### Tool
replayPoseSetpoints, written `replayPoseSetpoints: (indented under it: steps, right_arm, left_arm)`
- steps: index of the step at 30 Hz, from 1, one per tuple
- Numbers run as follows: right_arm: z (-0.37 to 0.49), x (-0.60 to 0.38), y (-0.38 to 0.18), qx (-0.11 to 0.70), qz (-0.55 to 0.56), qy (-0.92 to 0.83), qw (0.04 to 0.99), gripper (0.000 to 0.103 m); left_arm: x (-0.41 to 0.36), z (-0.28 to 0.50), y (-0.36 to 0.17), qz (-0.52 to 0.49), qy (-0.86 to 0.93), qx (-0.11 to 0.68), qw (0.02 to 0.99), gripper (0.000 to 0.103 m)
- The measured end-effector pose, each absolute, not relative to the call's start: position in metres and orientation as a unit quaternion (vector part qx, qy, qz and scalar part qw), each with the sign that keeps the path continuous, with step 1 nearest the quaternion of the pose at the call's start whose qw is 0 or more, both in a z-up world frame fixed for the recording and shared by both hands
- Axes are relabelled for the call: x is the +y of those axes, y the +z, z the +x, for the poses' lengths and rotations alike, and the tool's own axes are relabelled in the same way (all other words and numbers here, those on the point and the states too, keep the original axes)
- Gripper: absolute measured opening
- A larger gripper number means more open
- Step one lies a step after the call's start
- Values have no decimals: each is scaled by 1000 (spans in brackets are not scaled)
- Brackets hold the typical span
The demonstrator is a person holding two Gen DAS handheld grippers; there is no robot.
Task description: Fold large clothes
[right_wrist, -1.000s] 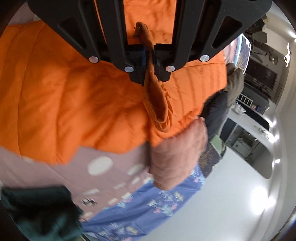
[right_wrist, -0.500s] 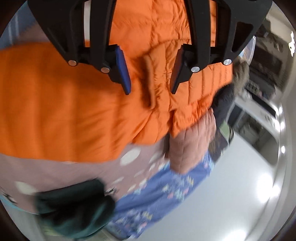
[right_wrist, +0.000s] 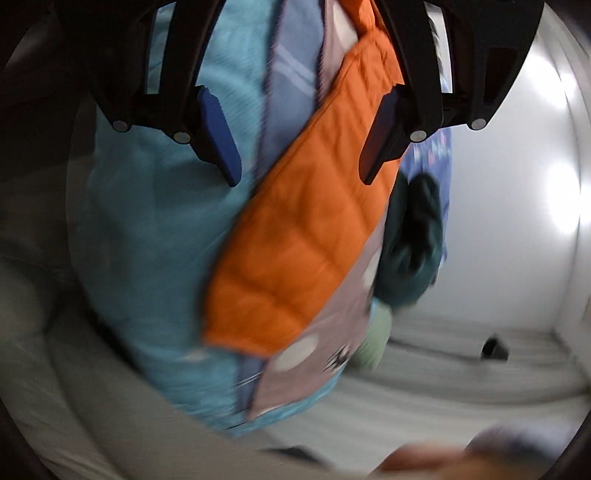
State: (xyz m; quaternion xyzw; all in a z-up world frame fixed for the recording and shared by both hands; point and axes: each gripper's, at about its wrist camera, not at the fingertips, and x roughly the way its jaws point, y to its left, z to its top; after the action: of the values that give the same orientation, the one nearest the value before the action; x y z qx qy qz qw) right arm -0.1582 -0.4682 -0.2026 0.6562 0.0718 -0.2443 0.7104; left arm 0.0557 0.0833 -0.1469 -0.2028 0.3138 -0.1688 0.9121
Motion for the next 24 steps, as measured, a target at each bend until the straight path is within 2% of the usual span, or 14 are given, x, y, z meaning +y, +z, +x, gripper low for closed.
replayPoseSetpoints:
  steps: [8,11,13,15,24]
  right_arm:
    - [-160,-495,-214,27,644,-300,703,65]
    - [-151,-507,-219,26,637,-317,702,48]
    - [-149,-510,-219,37,632,-318,706,15]
    - [-146,-506,-205,37,596,-327,732,6]
    - [-127,-448,-85,-6,401,-269,876,4]
  left_arm:
    - [90,56,-147,-209,-161,313,912,70]
    - [89,55,-144,-205,-162,313,913,70]
    - [90,54,-142,-206,-164,311,913,70]
    - [90,54,-140,-206,-165,309,914,70]
    - [79,57,-117,-208,-195,292,913,70]
